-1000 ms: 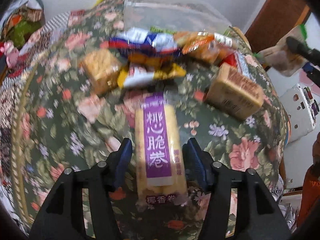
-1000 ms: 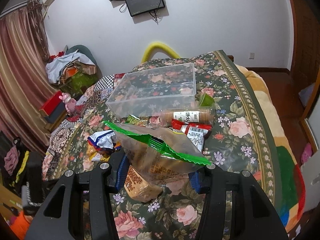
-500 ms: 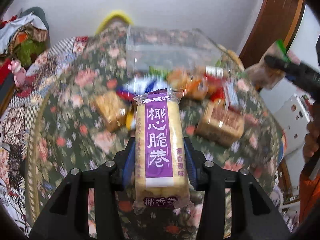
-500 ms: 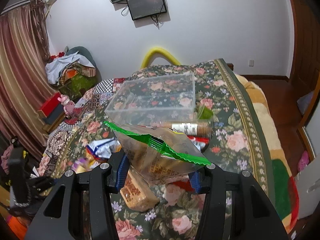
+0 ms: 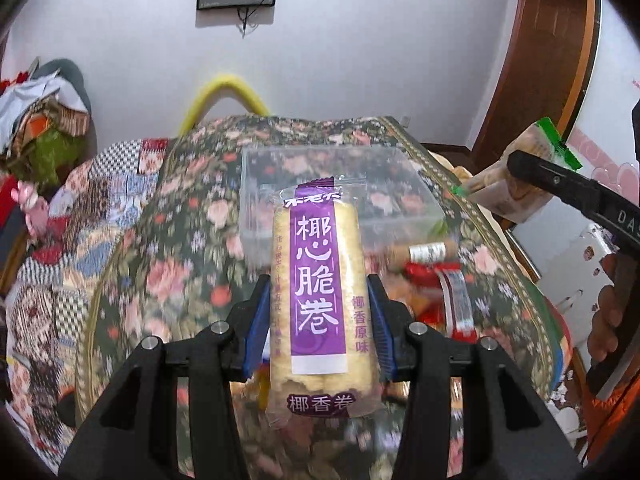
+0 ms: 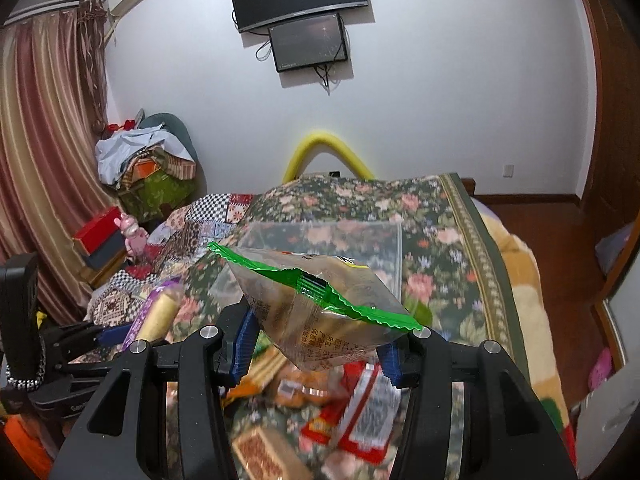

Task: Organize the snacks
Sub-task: 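Carry both held snacks over the clear box and release them inside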

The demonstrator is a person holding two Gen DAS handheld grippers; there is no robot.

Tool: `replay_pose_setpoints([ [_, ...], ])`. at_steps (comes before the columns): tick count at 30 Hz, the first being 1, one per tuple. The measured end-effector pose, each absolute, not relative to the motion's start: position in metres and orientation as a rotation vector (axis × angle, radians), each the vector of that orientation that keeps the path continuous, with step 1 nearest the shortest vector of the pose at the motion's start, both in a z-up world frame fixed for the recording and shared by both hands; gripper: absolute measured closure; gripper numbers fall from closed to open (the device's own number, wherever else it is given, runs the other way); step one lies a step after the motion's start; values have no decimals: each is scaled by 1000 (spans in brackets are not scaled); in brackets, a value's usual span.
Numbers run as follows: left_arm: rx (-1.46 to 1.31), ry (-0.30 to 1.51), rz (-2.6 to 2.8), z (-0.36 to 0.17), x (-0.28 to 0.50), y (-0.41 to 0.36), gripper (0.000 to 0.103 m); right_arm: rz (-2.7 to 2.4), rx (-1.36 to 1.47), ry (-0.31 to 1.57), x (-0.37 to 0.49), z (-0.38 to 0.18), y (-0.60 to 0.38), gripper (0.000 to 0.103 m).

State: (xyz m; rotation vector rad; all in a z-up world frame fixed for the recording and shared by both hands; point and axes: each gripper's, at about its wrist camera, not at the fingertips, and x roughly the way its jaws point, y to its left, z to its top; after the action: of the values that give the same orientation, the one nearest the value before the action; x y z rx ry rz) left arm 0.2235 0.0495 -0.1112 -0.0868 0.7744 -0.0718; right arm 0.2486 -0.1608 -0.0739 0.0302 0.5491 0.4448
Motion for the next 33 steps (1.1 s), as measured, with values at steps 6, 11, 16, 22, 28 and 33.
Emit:
replay_pose_setpoints([
  [6, -111, 775, -51, -111, 266, 56, 58, 450, 32, 549, 274, -78, -146, 56],
  [11, -95, 789, -21, -119, 301, 62, 58, 441, 24, 571, 297, -87, -140, 56],
  [16, -99, 807, -13, -128, 330, 66, 58, 434, 10, 613, 322, -100, -135, 56],
  [22, -110, 839, -7, -144, 365, 67, 58, 424, -15, 674, 351, -117, -128, 56],
  [28, -109, 902, -9, -166, 393, 63, 58, 428, -42, 738, 374, -136, -118, 56],
  [33, -102, 956, -9, -184, 412, 60, 58, 426, -57, 789, 389, -151, -115, 56],
])
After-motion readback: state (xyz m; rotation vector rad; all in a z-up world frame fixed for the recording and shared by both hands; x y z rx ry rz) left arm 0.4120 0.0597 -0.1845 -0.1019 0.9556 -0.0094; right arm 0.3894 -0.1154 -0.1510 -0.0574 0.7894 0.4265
